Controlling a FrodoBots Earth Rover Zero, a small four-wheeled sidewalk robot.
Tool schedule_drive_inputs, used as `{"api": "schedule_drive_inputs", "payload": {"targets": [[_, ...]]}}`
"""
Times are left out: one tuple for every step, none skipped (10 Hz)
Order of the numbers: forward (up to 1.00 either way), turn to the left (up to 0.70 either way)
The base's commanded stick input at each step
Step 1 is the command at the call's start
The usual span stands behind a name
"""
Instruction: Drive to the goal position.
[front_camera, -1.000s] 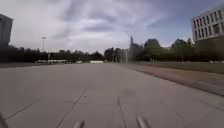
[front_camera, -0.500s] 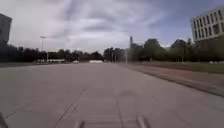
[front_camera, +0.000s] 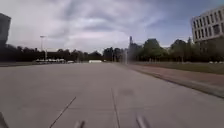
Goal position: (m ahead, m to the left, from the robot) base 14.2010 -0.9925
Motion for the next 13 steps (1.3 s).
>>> {"api": "schedule_drive_inputs", "payload": {"targets": [[1.0,0.0],[1.0,0.0],[1.0,0.0],[1.0,0.0],[1.0,0.0],[1.0,0.0],[1.0,0.0],[1.0,0.0],[1.0,0.0],[1.0,0.0],[1.0,0.0],[1.0,0.0],[1.0,0.0]]}}
